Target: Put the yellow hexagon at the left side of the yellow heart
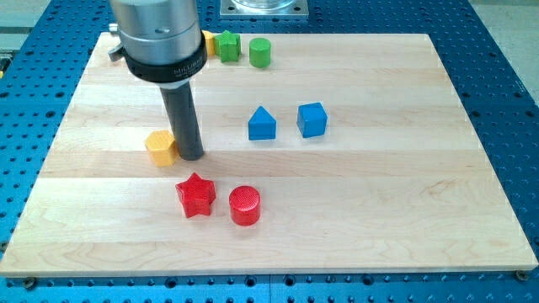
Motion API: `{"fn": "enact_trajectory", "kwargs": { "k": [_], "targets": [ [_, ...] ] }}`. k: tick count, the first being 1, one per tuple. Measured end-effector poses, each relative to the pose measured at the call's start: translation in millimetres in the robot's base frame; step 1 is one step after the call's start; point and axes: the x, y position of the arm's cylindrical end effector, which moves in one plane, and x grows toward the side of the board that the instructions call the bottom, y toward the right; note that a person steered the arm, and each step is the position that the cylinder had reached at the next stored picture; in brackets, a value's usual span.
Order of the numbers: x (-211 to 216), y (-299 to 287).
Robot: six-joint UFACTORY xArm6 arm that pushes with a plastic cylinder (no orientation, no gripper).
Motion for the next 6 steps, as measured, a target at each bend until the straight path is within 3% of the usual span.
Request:
{"fn": "enact_trajectory", "kwargs": {
  "k": [4, 5, 6],
  "targets": [
    [34, 4],
    [34, 4],
    [-3, -37]
  ]
}}
